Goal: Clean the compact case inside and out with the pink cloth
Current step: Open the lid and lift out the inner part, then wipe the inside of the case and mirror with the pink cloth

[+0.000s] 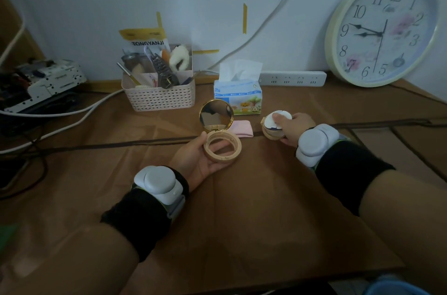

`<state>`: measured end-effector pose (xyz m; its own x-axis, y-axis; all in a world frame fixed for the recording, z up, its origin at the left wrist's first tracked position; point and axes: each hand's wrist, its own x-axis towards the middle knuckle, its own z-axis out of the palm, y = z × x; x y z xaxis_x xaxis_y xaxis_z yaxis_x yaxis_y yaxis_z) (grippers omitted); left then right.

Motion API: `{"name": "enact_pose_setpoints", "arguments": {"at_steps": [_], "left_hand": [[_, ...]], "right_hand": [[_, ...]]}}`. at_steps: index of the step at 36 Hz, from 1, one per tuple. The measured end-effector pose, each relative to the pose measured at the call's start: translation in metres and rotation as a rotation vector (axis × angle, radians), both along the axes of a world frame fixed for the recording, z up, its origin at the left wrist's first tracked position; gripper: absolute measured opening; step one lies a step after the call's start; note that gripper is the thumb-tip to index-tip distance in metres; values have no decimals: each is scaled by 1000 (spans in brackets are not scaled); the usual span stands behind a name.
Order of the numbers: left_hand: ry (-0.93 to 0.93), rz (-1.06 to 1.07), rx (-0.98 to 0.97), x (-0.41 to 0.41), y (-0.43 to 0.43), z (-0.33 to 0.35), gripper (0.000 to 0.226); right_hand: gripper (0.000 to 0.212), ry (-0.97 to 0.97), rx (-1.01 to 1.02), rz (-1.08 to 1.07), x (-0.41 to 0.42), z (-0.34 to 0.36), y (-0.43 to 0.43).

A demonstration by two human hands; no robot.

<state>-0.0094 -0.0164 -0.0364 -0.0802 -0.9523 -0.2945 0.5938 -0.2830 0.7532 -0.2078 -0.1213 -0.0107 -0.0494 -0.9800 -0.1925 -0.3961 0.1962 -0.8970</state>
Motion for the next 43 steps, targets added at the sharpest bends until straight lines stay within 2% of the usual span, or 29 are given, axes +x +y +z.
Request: {"name": "enact_pose_setpoints", "arguments": {"at_steps": [19,25,28,31,33,36,39,43], "left_hand": [[11,10,-7,-3,3,1,41],[-13,42,28,-2,6,6,40],[-24,47,30,1,8,8,42],[-17,40,26,6,10,11,44],[-10,41,25,9,12,13,44],[-34,43,21,11,12,15,43],[-67,51,23,12,12,14,42],[-97,63,36,16,11,13,41]], "right_hand": [[53,61,9,-5,-6,8,-4],[52,67,-97,-18,-14,8,2],[54,158,-160,1,-18,11,5],[44,169,-266,-7,-18,17,14],[29,132,-320,58,-13,21,20],[8,53,-255,305,-1,23,30],[15,202,-207,493,14,16,34],[31,300,-232,478,34,5,30]]}}
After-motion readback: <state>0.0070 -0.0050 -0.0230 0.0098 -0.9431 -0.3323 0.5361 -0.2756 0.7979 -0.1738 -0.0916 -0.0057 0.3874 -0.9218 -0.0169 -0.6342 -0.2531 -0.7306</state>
